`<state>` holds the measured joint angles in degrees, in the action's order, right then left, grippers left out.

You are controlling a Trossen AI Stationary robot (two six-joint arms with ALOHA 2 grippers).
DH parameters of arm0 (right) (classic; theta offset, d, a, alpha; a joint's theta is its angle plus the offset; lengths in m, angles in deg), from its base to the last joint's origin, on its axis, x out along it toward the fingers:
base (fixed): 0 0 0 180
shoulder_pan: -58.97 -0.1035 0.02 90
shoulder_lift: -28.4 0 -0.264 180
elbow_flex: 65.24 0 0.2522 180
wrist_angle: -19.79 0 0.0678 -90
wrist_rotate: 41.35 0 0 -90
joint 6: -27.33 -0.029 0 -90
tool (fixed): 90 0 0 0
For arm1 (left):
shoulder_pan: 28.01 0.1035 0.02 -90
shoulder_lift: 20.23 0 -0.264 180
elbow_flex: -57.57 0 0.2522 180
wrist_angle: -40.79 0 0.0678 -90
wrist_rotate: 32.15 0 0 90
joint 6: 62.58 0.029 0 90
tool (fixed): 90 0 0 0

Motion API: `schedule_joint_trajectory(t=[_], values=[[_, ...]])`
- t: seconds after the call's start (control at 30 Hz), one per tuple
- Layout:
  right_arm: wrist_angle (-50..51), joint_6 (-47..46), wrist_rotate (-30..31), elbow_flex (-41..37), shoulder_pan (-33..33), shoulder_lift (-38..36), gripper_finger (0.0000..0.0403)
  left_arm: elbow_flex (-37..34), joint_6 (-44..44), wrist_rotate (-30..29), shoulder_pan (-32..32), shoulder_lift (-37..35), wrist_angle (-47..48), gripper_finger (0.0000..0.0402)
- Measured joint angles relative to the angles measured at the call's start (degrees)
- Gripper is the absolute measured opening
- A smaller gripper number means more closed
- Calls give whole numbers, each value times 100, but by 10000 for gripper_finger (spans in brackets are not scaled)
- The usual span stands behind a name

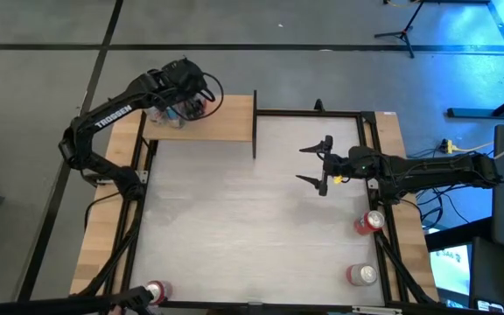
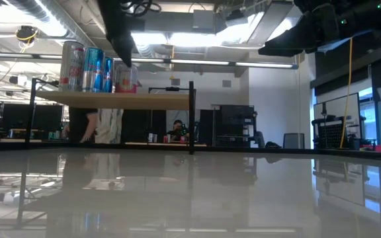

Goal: Place canned beverage on shelf
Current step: Put the pink white soda can on the shelf aligned with the pink white soda

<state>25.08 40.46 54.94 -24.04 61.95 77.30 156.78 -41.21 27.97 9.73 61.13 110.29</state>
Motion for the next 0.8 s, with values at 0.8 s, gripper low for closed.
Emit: schedule_joint_trajectory(t=[0.8], values=[[-2,-966,-350,-2,2,0,388,-387,-1866,2646,-3543,-11,-1016,367]])
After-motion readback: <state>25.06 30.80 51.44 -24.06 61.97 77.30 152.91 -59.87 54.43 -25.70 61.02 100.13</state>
